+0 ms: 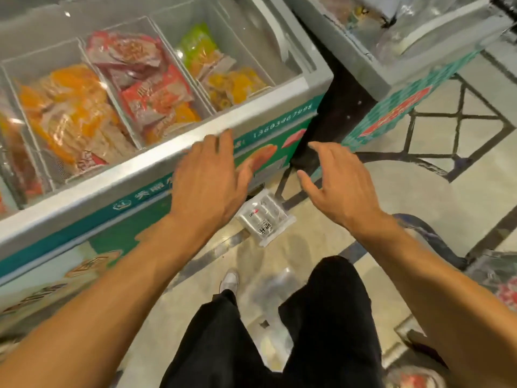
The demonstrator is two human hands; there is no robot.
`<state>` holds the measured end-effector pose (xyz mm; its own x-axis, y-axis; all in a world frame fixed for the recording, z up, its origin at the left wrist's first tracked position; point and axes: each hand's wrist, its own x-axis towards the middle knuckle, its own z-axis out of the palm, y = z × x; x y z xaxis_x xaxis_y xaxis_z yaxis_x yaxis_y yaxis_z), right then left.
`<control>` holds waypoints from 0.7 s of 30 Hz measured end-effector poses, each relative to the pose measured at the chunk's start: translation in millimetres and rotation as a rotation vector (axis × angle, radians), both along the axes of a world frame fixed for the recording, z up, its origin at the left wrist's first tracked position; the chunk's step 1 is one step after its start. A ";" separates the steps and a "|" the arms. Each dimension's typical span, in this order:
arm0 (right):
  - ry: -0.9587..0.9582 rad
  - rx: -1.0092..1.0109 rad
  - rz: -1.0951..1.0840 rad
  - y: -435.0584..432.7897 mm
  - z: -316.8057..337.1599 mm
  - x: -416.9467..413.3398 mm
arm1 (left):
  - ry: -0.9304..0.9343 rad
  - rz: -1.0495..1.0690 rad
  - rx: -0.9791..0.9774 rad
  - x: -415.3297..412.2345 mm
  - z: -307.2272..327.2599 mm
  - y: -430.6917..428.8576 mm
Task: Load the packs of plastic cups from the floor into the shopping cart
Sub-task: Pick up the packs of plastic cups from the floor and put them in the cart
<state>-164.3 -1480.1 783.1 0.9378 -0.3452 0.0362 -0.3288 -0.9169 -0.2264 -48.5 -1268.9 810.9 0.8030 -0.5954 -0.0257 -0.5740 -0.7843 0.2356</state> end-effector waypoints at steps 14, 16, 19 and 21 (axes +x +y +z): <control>0.075 0.072 0.223 -164.1 -352.7 76.8 | 0.115 0.381 0.033 25.3 -354.4 -140.8; 0.097 0.060 0.244 -176.3 -424.7 76.3 | 0.143 0.450 0.065 27.3 -423.3 -149.8; 0.081 0.087 0.236 -189.4 -532.7 78.4 | 0.148 0.491 0.061 21.4 -530.4 -152.3; 0.119 0.112 0.229 -195.5 -600.9 81.4 | 0.151 0.506 0.061 15.1 -603.0 -147.6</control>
<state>-82.9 -1675.6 182.2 0.9873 -0.1192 -0.1052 -0.1460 -0.9418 -0.3029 -33.4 -1416.5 208.0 0.9742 -0.1285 -0.1853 -0.0837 -0.9691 0.2320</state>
